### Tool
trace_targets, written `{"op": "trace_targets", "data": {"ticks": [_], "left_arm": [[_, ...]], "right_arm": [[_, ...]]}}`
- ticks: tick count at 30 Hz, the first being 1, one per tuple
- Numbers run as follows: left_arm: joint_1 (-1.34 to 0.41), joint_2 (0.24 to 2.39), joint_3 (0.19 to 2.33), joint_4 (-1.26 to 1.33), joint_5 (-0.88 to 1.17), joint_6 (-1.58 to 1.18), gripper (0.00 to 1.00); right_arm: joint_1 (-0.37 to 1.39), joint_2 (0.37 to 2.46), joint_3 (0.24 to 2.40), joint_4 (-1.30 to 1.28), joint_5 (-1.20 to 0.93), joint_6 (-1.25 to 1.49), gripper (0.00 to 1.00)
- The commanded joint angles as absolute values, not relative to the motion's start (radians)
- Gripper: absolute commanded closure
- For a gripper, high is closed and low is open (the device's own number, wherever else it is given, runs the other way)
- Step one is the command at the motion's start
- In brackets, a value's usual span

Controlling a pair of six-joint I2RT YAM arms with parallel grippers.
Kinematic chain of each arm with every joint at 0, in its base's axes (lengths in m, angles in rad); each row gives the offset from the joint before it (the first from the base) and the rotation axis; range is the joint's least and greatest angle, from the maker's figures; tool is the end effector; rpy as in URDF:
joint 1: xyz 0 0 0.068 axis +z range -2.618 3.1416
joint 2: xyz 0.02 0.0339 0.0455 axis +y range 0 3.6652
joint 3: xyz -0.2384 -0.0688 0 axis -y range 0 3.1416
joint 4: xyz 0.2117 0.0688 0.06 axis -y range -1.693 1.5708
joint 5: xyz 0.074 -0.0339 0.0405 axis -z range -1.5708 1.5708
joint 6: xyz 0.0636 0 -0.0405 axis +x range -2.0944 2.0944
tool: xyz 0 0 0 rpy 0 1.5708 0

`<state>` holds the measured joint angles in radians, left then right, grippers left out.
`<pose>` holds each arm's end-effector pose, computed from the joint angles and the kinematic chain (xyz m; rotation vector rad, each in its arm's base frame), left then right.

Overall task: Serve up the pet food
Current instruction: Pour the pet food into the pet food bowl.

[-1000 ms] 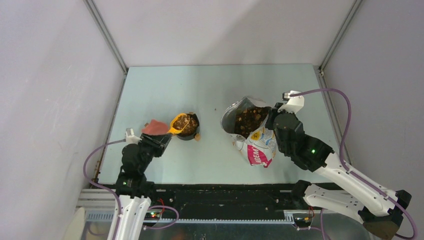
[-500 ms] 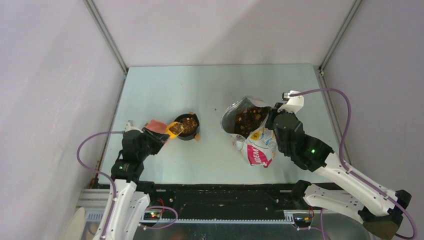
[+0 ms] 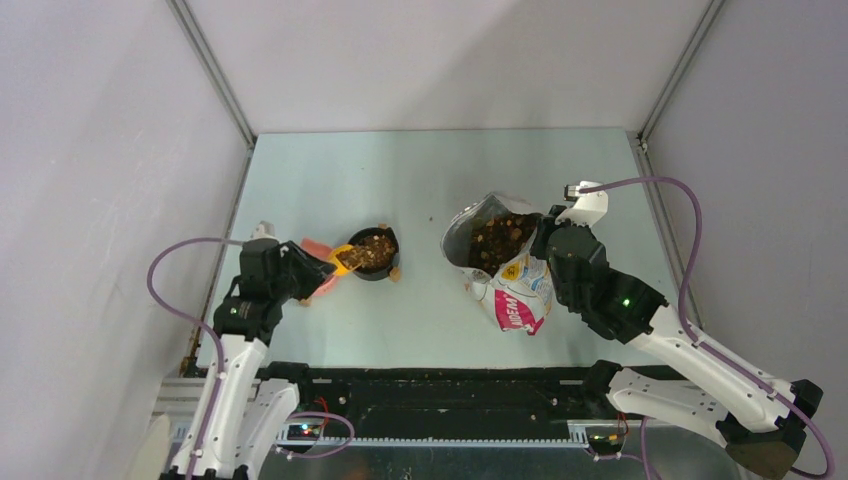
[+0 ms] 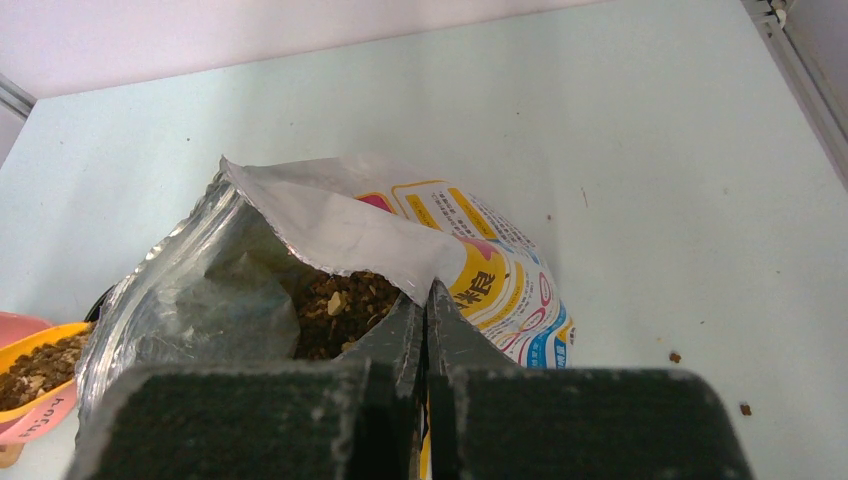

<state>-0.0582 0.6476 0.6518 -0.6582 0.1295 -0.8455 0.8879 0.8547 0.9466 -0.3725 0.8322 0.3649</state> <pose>0.1494 -0.0169 0.2348 -0.8121 2.1466 -0.6280 0.1507 0.1108 0.3402 0.1047 1.7573 0.1389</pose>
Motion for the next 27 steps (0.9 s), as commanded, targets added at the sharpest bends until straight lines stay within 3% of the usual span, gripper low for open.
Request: {"op": "trace_targets", "data": {"ticks": [1,15,27], "left_arm": [[-0.052,0.695,0.713,-0.681,0.175,-0.762,1.00],[-0.070,0.755,0.728,-0.585,0.240,-0.774,1.00],[-0.089,0.787,0.813,-0.690,0.128,-0.743,1.00]], "right_arm": [[0.891,0.837,0.972,-0.277,0.881,0.365,1.00],[0.895,0.826,0.972,-0.283,0.871,0.372,1.00],[0.898,0.818,0.972,-0.288,0.873,0.378,1.00]]}}
